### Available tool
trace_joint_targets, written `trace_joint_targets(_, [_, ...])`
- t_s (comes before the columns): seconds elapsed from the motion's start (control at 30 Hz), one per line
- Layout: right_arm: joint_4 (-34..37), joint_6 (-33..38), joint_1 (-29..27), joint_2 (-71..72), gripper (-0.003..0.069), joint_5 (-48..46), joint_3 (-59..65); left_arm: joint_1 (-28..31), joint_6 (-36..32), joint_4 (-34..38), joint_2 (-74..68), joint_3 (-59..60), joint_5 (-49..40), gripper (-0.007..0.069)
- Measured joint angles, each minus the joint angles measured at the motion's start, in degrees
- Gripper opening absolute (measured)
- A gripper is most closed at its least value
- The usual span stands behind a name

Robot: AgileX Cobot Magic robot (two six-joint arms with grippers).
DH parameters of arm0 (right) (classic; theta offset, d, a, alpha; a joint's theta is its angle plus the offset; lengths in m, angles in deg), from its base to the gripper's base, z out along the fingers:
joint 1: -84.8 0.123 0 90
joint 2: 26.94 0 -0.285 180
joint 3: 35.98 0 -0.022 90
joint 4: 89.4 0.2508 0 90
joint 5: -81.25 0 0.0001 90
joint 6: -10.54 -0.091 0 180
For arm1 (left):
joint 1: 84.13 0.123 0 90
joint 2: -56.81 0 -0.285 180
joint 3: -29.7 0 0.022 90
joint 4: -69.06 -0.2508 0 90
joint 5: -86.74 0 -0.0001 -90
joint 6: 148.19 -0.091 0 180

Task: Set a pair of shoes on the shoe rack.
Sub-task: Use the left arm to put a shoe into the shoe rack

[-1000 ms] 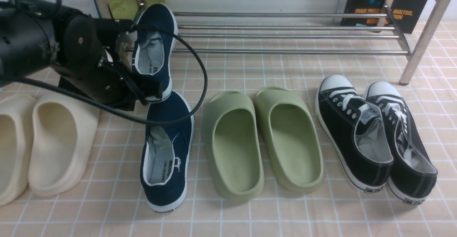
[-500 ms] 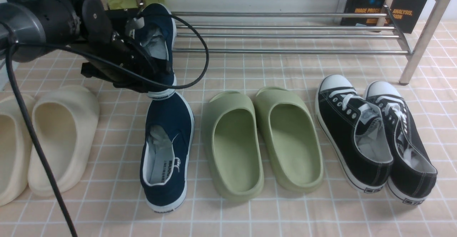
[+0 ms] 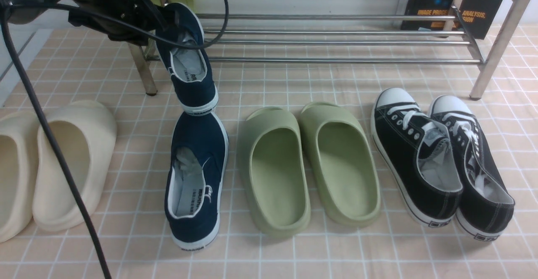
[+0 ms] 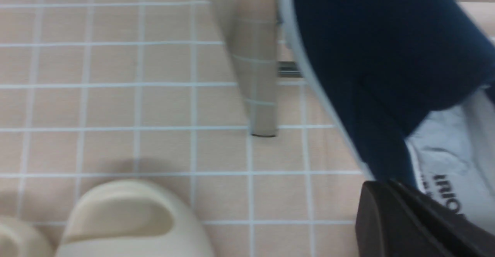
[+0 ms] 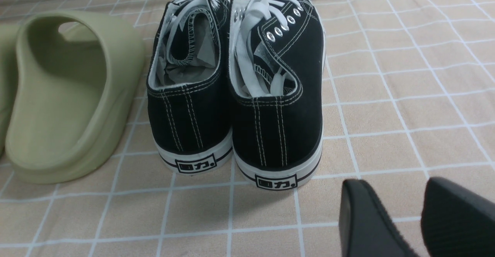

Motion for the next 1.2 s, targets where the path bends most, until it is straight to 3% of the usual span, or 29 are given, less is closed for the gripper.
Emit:
trace_joint_targets(0.3, [0.0, 0.0, 0.0, 0.0, 0.0239, 0.0, 0.0, -0.2, 1.2, -1.1, 0.6, 0.1, -3.0, 0.002])
trace_joint_targets(0.43, [0.0, 0.0, 0.0, 0.0, 0.0239, 0.0, 0.0, -1.5, -0.1, -0.4, 9.2, 7.9, -4.3, 0.002])
trace_joint_targets(0.63, [0.0, 0.0, 0.0, 0.0, 0.0239, 0.0, 0.0, -6.0, -0.2, 5.0, 19.3, 29.4, 6.7, 0.0022])
trace_joint_targets(0.73, [0.0, 0.0, 0.0, 0.0, 0.0239, 0.0, 0.0, -8.3, -0.2, 7.4, 18.2, 33.2, 12.6, 0.0022])
trace_joint_targets(0.87, [0.0, 0.0, 0.0, 0.0, 0.0239, 0.0, 0.0, -9.5, -0.2, 9.4, 14.6, 32.0, 17.0, 0.0022])
trace_joint_targets(1.2, [0.0, 0.0, 0.0, 0.0, 0.0239, 0.0, 0.0, -9.5, -0.2, 10.8, 2.5, 20.7, 15.4, 0.0022])
